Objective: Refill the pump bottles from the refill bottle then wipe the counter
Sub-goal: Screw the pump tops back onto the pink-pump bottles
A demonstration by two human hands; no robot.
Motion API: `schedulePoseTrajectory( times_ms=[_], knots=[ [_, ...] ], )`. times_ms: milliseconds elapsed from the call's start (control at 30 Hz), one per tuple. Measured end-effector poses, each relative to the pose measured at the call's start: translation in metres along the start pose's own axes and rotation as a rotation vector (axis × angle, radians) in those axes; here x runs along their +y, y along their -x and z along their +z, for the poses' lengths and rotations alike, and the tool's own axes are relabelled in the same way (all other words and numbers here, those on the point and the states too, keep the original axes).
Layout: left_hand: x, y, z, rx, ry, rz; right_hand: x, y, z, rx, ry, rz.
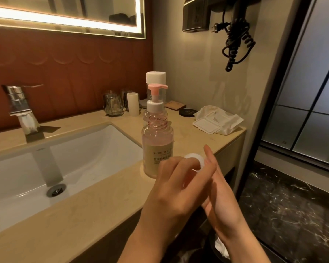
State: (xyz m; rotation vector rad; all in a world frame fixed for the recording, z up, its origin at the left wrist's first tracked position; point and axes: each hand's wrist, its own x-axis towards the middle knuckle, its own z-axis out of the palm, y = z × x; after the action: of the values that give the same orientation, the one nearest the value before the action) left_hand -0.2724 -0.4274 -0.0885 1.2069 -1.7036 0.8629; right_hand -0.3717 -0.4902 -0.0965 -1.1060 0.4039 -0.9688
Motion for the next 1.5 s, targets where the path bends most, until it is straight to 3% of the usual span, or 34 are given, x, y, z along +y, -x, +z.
schedulePoseTrajectory(
  times_ms=[133,233,333,400,500,633,733,933,1133,1333,1500],
  knots=[
    [-0.008,-0.012,-0.007,0.077,0.061,0.004,-0.007,0.005,0.000,-0.154,0.331,-0.270],
    [-0.016,-0.022,-0.014,0.109,0.089,-0.053,-0.018,0.001,-0.003,-0.247,0.709,-0.360],
    [-0.020,-0.033,-0.025,0.146,0.142,-0.155,-0.027,-0.006,0.001,-0.145,1.218,-0.533],
    [-0.021,-0.038,-0.031,0.148,0.183,-0.214,-0.032,-0.009,0.009,-0.074,1.308,-0.689],
    [-0.018,-0.045,-0.037,0.139,0.191,-0.247,-0.034,-0.011,0.018,-0.086,1.279,-0.784],
    [-0.018,-0.048,-0.037,0.098,0.170,-0.205,-0.038,-0.017,0.022,-0.228,1.219,-0.783],
    [-0.024,-0.047,-0.033,0.097,0.245,-0.255,-0.051,-0.029,0.018,-0.243,1.196,-0.809],
    [-0.044,-0.020,-0.013,0.092,0.349,-0.623,-0.094,-0.067,0.017,-0.138,1.192,-0.830],
    [-0.051,-0.017,0.010,-0.014,0.392,-0.952,-0.114,-0.092,0.050,-0.062,0.885,-0.873],
    [-0.061,-0.031,0.026,-0.005,0.408,-0.947,-0.123,-0.105,0.082,0.011,0.670,-0.985],
    [-0.066,-0.026,0.028,0.021,0.324,-0.946,-0.115,-0.115,0.088,-0.052,0.662,-0.880]
  ],
)
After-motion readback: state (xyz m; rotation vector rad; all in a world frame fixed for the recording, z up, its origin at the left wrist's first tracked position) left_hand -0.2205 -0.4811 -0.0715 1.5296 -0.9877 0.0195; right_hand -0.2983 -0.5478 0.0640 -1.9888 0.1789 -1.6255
